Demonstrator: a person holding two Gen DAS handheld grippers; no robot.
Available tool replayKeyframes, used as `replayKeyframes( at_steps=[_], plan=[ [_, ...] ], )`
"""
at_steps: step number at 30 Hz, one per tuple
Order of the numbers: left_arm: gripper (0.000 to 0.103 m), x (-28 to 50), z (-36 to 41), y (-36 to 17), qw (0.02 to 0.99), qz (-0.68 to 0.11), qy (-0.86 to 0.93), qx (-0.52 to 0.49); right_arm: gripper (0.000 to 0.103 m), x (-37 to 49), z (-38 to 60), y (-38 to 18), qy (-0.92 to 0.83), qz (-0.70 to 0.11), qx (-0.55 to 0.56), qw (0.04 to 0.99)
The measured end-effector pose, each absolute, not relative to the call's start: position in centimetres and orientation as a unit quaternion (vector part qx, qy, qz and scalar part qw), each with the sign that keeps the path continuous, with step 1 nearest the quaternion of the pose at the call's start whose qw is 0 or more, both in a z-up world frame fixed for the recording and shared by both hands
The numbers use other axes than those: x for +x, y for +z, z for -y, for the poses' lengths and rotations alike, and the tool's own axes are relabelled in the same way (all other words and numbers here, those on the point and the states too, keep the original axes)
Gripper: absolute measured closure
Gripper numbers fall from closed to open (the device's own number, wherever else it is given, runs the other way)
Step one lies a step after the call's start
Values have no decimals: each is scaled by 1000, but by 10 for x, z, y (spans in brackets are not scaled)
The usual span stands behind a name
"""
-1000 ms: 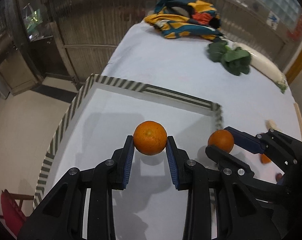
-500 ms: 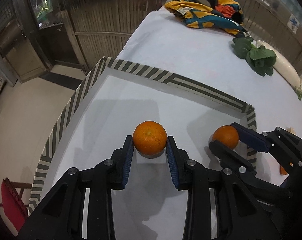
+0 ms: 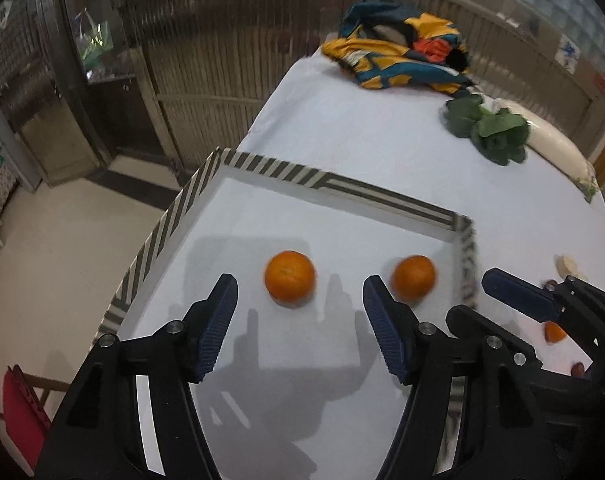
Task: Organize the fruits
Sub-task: 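Withdraw both grippers from the tray toward the remaining fruit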
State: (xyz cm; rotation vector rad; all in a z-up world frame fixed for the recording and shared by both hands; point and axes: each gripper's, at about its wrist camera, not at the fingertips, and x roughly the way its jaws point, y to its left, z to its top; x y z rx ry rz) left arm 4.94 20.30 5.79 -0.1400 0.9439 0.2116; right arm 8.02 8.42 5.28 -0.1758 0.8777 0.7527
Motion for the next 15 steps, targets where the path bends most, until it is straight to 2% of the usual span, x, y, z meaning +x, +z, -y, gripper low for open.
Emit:
replayKeyframes(
  at_steps=[15],
  plan=[
    [37, -7, -123, 81, 911, -409, 27, -54, 60, 16, 5, 76, 305, -386, -48, 869]
  ],
)
